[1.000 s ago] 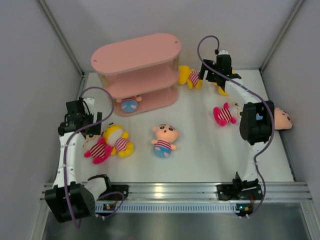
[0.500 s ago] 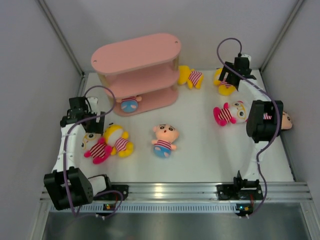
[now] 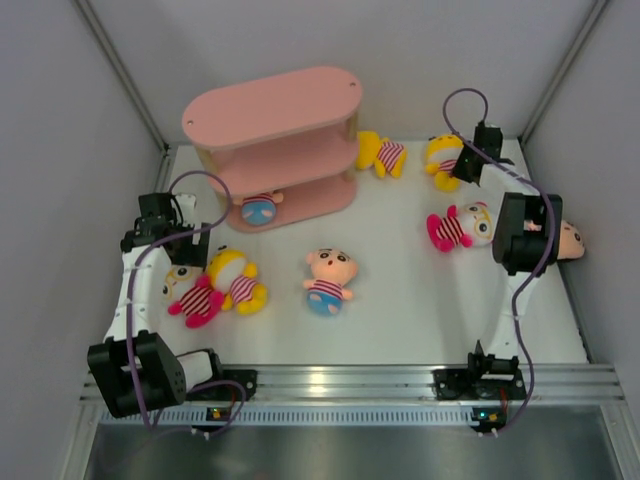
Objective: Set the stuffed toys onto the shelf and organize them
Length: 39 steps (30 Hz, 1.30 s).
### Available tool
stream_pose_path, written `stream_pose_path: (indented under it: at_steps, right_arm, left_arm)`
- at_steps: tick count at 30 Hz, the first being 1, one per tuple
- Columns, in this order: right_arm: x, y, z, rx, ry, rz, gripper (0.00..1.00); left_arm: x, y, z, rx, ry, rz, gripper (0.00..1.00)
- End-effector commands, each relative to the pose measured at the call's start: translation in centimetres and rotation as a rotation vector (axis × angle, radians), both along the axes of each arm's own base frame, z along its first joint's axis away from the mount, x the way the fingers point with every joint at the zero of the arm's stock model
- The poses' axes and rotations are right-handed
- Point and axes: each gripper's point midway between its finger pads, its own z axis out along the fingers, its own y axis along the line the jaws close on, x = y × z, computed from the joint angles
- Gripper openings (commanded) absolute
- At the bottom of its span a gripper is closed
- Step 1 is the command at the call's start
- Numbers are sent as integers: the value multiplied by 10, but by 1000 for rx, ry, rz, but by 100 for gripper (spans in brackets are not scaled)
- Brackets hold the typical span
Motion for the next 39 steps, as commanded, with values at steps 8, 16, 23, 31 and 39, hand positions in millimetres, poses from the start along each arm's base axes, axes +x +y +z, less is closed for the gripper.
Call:
stream_pose_path:
  at_steps: [8,16,23,31,39]
  right_arm:
    - [-9,14,203,43,-391,61,0]
    - [-57,138,362,54,-606,347,0]
    - [-88,249,428,215,-752,512,0]
    - [-87,326,425,360,-742,563,0]
    - [-94,353,387,408,-656,598,0]
  left_arm:
    - [9,0,19,2,-76,1,99]
    - [2,-4,23,-5,-103,-5,99]
    - [-4,-7,20,-12,-107,-18,99]
    - [-10,-7,13,-4,-89,-20,99]
    - [-12,-9,8,-14,-79,-24,99]
